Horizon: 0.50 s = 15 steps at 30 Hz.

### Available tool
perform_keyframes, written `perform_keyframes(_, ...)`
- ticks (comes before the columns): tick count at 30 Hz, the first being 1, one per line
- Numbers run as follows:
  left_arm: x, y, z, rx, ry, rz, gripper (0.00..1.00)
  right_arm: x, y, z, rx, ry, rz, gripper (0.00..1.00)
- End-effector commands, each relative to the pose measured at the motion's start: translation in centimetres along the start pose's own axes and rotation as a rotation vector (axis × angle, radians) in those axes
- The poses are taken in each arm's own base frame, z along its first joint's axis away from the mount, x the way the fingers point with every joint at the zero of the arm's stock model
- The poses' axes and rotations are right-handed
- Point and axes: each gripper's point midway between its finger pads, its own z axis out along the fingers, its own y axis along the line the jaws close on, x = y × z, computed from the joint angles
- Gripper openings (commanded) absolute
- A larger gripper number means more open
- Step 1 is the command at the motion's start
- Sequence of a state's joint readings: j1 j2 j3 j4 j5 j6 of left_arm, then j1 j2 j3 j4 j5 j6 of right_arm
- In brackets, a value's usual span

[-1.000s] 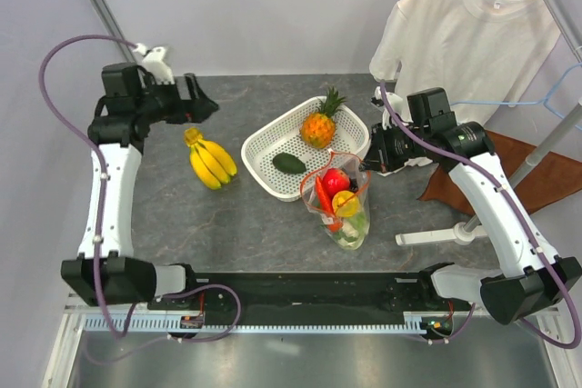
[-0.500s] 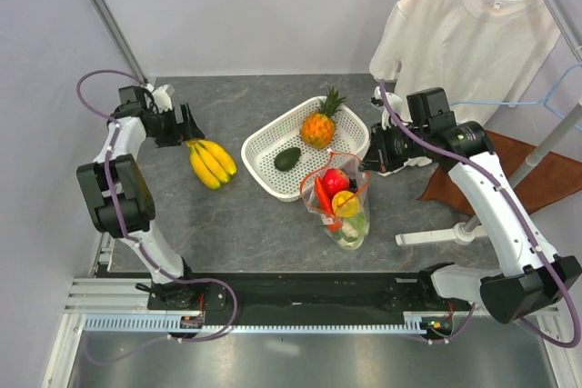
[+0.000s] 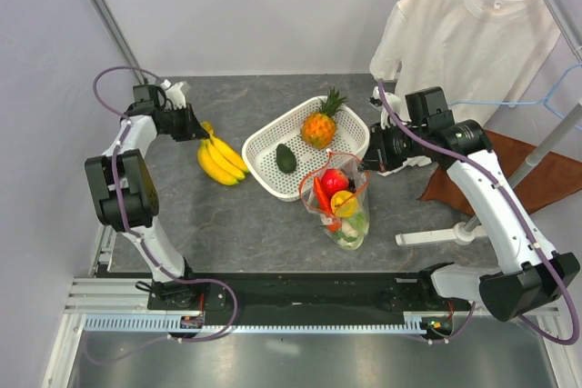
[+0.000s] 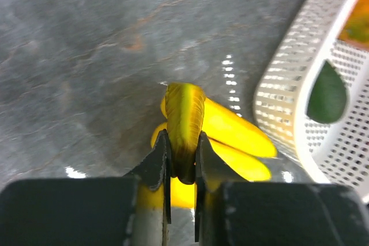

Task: Place the food in the zip-top bag and seal the zipper
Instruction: Pick up the fake fruit from the center of the board.

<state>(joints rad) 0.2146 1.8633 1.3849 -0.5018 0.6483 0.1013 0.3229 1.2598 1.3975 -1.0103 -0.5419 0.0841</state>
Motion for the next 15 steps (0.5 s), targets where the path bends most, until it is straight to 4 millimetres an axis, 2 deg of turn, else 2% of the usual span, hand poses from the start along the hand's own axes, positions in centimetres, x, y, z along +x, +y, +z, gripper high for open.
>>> perform_keyframes(1,-5.2,-8.2,-4.7,0.125,-0.137,0.157,0.02,-0.5,0.5,-0.8,-0.007,-0.042,-0.029,0.00)
perform_keyframes(2,-6.3,-10.1,-6.0,0.148,-0.169,0.198,0.02,-0.4,0.5,-0.8,-0.006,-0.040,-0.027,0.00)
perform_keyframes(3,-6.7,-11.3,-6.3,0.159,-0.179,0.222,0.02,-0.1,0.4,-0.7,-0.008,-0.036,-0.026,0.00)
perform_keyframes(4,-7.2,-13.5,-6.6,0.176,-0.186,0.265,0.02,0.0,0.4,-0.7,-0.008,-0.035,-0.026,0.00)
perform_keyframes(6,-8.0,-16.0,-7.5,0.184,-0.212,0.311,0.02,-0.1,0.5,-0.8,-0.008,-0.040,-0.026,0.00)
perform_keyframes(7,-8.1,-17.9,-7.1,0.189,-0.215,0.349,0.02,0.0,0.5,-0.8,-0.008,-0.039,-0.020,0.00)
perform_keyframes(8,-9.2,-19.0,-7.8,0.187,-0.244,0.374,0.02,-0.2,0.6,-0.9,-0.012,-0.048,-0.023,0.00)
perform_keyframes(11,-10.4,-21.7,-7.9,0.202,-0.259,0.403,0.02,-0.3,0.8,-1.1,-0.016,-0.055,-0.022,0.00)
perform_keyframes(15,-10.8,-23.1,-6.6,0.160,-0.257,0.483,0.02,-0.6,0.9,-1.3,-0.017,-0.063,-0.025,0.00)
